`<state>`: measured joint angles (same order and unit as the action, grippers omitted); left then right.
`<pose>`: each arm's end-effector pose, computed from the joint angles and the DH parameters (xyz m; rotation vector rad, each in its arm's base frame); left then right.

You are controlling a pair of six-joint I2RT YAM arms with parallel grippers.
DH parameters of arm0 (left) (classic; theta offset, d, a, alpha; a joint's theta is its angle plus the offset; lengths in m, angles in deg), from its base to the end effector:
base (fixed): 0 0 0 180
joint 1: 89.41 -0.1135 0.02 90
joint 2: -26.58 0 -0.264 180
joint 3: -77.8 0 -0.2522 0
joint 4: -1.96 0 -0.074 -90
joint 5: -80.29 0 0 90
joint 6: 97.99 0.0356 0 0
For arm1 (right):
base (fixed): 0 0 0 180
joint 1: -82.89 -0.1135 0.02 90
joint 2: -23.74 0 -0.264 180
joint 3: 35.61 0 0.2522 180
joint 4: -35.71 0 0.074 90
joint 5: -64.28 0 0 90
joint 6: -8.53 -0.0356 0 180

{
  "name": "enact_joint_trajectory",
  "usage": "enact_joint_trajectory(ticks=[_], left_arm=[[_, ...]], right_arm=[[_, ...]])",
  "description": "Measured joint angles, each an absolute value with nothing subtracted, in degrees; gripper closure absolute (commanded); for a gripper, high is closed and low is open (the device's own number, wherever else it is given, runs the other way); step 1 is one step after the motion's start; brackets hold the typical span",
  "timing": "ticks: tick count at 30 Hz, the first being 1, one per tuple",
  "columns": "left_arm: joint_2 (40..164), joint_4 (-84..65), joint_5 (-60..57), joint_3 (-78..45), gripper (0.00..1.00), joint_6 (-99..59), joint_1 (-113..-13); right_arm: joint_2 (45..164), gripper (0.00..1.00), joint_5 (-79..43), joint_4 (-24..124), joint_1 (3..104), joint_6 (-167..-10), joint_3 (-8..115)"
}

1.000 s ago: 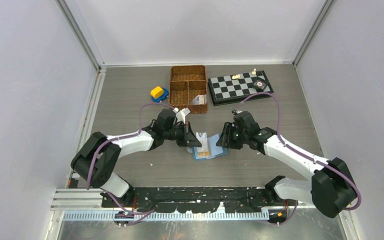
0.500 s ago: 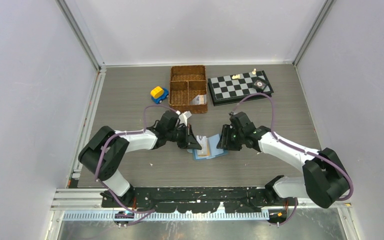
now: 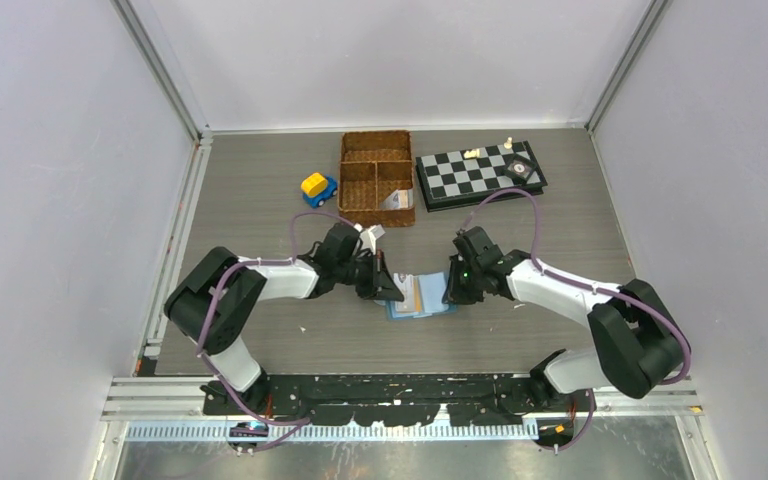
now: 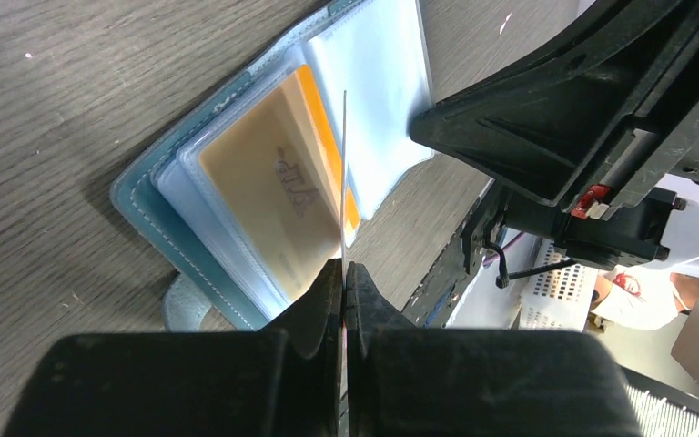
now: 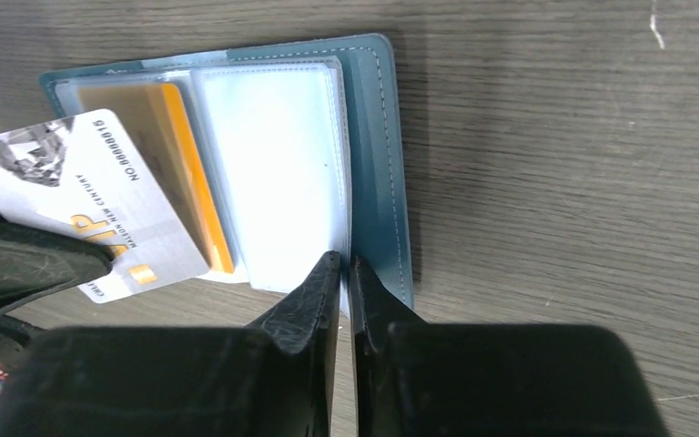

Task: Put the credit cards into the card holder
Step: Insert the credit card into the card holder.

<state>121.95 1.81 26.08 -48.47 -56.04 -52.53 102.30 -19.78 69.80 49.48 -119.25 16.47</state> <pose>0.2354 -0.2026 0.1402 0.1195 2.5957 -1.3894 0.2043 0.1392 0.1645 0.0670 2.7332 0.5332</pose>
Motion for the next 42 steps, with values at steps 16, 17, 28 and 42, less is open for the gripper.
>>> enact_joint_trajectory(ticks=[16, 17, 28, 42], left_arm=[[127.37, 7.8, 27.63, -47.71, 1.0, -62.25, -50.45], [127.96, 8.43, 27.89, -47.49, 1.0, -63.08, -50.41], [131.15, 12.78, 29.1, -47.18, 1.0, -67.16, -50.15], [132.66, 13.44, 29.38, -46.35, 1.0, -67.88, -50.15]], right_arm=[[104.53, 0.93, -25.47, 73.96, 49.46, -121.94, 18.05], [104.53, 0.93, -25.53, 73.98, 49.46, -122.07, 18.07], [104.53, 0.95, -25.79, 74.07, 49.46, -122.4, 18.07], [104.53, 0.96, -26.84, 74.81, 49.35, -122.44, 18.27]])
